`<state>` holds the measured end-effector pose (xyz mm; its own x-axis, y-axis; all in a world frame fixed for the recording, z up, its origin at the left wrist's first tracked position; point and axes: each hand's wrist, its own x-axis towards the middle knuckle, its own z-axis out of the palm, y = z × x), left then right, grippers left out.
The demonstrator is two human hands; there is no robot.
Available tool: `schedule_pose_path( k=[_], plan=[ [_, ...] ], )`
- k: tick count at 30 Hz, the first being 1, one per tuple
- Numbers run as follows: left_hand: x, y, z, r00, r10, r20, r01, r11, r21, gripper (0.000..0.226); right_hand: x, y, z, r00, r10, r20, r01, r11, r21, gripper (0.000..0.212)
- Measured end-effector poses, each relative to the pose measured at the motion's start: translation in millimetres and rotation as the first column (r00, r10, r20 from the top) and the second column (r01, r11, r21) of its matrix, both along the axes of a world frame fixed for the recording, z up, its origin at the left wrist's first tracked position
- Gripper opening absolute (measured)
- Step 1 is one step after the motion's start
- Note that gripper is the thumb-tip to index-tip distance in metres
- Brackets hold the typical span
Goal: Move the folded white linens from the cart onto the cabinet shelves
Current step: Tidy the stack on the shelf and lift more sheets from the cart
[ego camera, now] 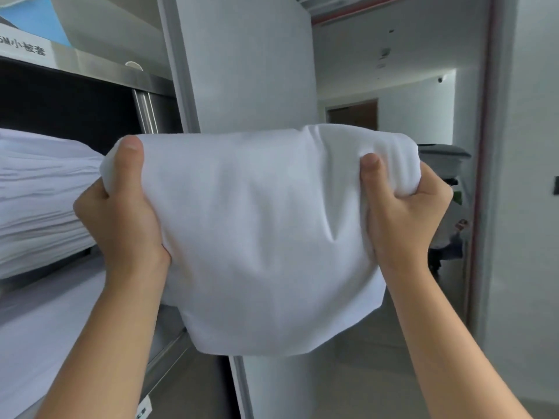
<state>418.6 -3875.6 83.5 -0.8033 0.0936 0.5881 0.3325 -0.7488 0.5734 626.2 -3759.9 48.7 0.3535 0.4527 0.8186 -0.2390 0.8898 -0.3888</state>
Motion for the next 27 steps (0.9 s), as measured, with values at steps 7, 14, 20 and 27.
schedule_pose_path(
  k=[7, 14, 20, 27],
  plan=[
    [51.1, 35.1, -0.7, 0.995, -0.101, 0.0, 0.101, 0.994, 0.046, 0.036, 61.9, 5.8, 0.8, 0.994, -0.114, 0.008, 0.114, 0.994, -0.004, 0.06],
    [125.0, 66.9, -1.5, 0.965, -0.261, 0.028, 0.26, 0.965, 0.045, 0.034, 143.4, 8.4, 3.6, 0.966, -0.255, 0.031, 0.256, 0.966, -0.032, 0.061],
    [192.1, 102.9, -2.7, 0.927, -0.372, 0.047, 0.373, 0.928, -0.018, 0.043, 223.8, 6.5, 4.1, 0.901, -0.431, 0.043, 0.433, 0.901, -0.034, 0.06],
    [271.5, 147.2, -14.6, 0.84, -0.542, 0.029, 0.542, 0.834, -0.1, 0.04, 300.4, -2.4, -6.5, 0.791, -0.611, 0.047, 0.612, 0.785, -0.092, 0.058]
  ],
)
